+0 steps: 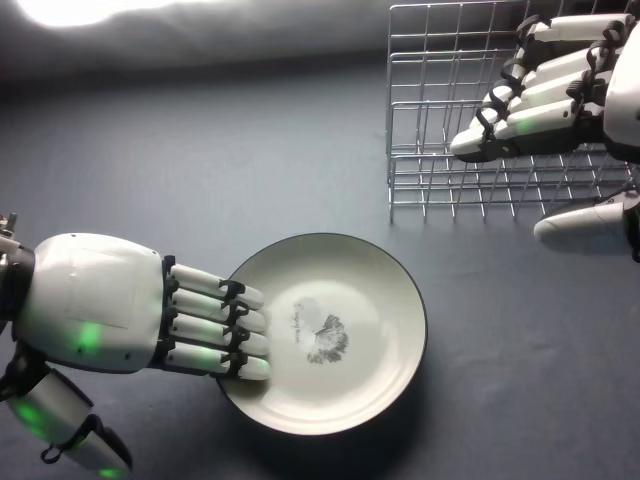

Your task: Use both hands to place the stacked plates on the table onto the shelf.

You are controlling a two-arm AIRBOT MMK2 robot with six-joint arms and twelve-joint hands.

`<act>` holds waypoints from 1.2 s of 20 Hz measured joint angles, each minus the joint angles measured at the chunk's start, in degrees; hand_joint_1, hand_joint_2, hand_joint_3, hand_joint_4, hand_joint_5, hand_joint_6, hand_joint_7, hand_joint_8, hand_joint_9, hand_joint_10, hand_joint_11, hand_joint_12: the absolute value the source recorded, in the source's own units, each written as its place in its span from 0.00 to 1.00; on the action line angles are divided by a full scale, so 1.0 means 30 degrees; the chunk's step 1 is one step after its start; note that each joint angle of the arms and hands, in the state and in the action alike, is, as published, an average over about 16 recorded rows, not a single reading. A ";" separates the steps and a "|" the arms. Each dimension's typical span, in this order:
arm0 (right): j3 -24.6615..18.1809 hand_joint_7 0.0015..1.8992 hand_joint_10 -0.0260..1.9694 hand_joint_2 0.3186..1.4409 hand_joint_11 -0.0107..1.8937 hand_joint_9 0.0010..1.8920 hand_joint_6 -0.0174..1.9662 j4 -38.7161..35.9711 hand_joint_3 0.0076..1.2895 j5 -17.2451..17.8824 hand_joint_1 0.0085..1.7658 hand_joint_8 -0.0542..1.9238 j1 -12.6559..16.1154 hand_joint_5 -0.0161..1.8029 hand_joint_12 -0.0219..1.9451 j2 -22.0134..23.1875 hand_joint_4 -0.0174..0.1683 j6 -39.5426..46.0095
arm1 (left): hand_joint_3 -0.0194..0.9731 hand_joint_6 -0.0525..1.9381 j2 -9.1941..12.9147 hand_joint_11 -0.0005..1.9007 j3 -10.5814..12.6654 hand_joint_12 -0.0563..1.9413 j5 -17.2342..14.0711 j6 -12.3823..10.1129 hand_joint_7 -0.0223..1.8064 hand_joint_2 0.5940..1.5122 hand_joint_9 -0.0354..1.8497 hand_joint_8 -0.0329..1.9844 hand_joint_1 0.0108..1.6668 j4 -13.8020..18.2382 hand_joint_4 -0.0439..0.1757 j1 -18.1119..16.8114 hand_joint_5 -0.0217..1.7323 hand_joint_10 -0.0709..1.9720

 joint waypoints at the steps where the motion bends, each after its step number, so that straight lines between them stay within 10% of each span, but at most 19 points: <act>1: 0.0064 0.24 0.05 0.90 0.02 0.22 0.02 -0.0127 0.01 0.0077 0.01 0.03 0.0000 0.22 0.58 -0.0051 0.11 -0.0012 | 0.04 0.02 -0.0061 0.01 -0.0004 0.04 0.0073 0.0037 0.03 0.59 0.04 0.01 0.00 0.0004 0.16 0.0036 0.02 0.04; 11: 0.1494 0.23 0.04 0.90 0.02 0.22 0.02 -0.1764 0.01 0.1311 0.04 0.03 0.0000 0.21 0.58 -0.1459 0.11 -0.0131 | 0.04 0.02 -0.0753 0.02 -0.0755 0.03 0.1023 0.0225 0.02 0.59 0.04 0.01 0.00 -0.0299 0.16 0.0251 0.01 0.04; 24: 0.2622 0.11 0.02 0.70 0.02 0.12 0.02 -0.3472 0.01 0.3394 0.53 0.03 -0.0386 0.11 0.51 -0.3104 0.11 -0.0238 | 0.04 0.01 -0.1981 0.02 -0.1275 0.04 0.1849 0.0255 0.02 0.59 0.05 0.01 0.00 -0.0593 0.16 -0.0192 0.01 0.04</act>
